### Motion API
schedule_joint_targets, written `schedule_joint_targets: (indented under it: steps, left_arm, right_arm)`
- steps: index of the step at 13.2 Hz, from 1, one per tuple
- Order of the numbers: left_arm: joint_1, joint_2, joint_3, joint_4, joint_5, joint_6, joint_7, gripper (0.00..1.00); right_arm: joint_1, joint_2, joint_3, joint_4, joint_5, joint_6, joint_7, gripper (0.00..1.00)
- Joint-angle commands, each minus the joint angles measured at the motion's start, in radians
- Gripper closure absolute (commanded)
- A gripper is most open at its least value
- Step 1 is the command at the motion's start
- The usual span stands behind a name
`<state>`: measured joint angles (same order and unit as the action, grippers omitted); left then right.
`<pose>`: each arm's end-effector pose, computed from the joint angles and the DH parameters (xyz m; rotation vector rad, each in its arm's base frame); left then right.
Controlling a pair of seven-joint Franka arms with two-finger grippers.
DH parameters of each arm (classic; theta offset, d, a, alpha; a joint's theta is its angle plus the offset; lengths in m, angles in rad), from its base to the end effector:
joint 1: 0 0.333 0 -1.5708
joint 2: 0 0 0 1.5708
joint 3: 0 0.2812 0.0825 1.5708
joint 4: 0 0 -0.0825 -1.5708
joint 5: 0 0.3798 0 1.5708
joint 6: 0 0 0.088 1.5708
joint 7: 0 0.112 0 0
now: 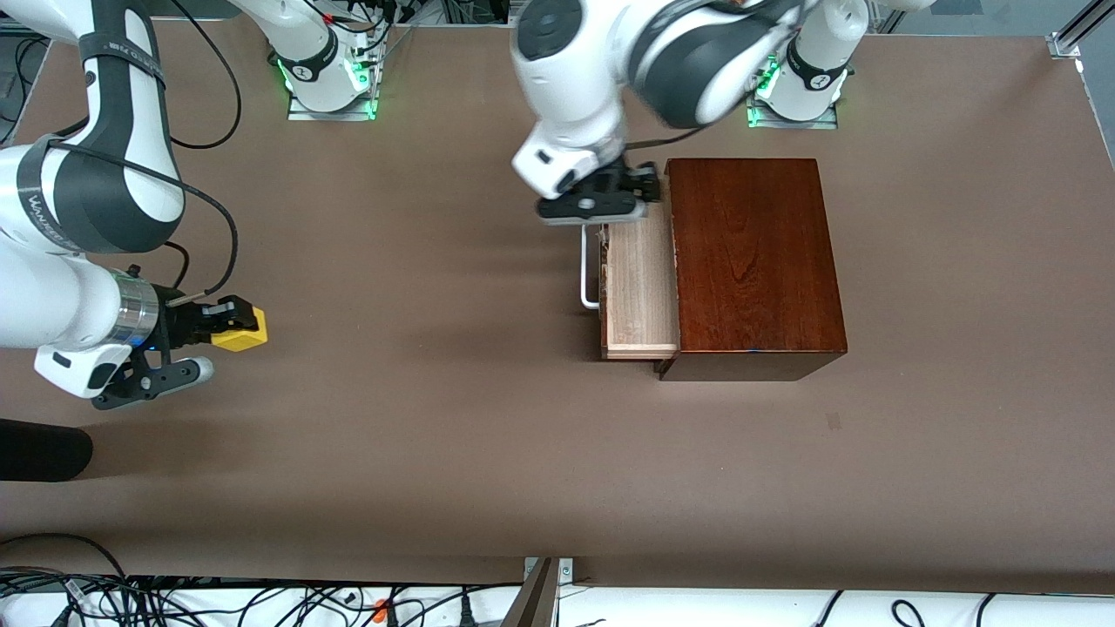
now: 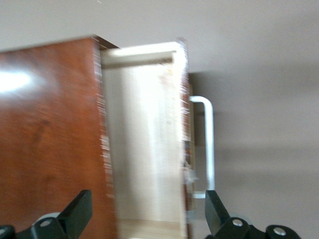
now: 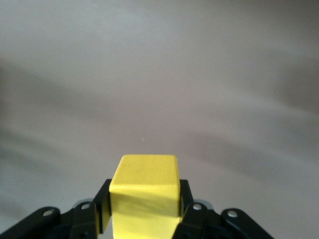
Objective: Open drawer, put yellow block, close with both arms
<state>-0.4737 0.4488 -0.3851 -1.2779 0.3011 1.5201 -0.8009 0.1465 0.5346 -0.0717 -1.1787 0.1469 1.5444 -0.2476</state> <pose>0.4792 -0.4348 0.4619 -2.9192 0.0713 0.0288 0.6658 0.0772 0.4367 -2.9700 -0.4806 0.2380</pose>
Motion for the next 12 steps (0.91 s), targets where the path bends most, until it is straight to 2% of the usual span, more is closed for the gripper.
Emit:
schedule_joint_targets:
  steps: [1,3,4,5,8,9,10,12]
  left_arm:
    - [0.125,-0.056,-0.006,0.011,-0.072,-0.072,0.174,0.00]
    - [0.242,-0.111,-0.003,0.006,-0.109,-0.109,0.317,0.00]
    - [0.295,-0.125,-0.003,0.003,-0.109,-0.116,0.368,0.00]
    - [0.350,-0.139,-0.005,0.002,-0.112,-0.124,0.426,0.00]
    - [0.533,-0.182,-0.001,-0.001,-0.258,-0.166,0.632,0.00]
    - [0.555,-0.190,0.017,-0.009,-0.289,-0.161,0.676,0.00]
    - [0.546,-0.218,0.064,-0.026,-0.290,-0.158,0.715,0.00]
    - [0.408,-0.327,0.296,-0.166,-0.301,-0.085,0.791,0.00]
  right_arm:
    - [0.002,0.008,0.067,0.025,0.036,-0.007,-0.053,0.85]
    - [0.014,0.008,0.156,0.027,0.022,0.026,-0.064,0.83]
    - [0.050,0.010,0.177,0.027,0.007,0.073,-0.065,0.83]
    - [0.094,0.013,0.181,0.027,-0.013,0.103,-0.065,0.83]
    - [0.252,0.027,0.181,0.027,-0.076,0.206,-0.107,0.83]
    - [0.298,0.034,0.181,0.027,-0.078,0.233,-0.124,0.83]
    - [0.359,0.042,0.178,0.027,-0.085,0.262,-0.137,0.83]
    - [0.447,0.056,0.179,0.027,-0.142,0.322,-0.139,0.83]
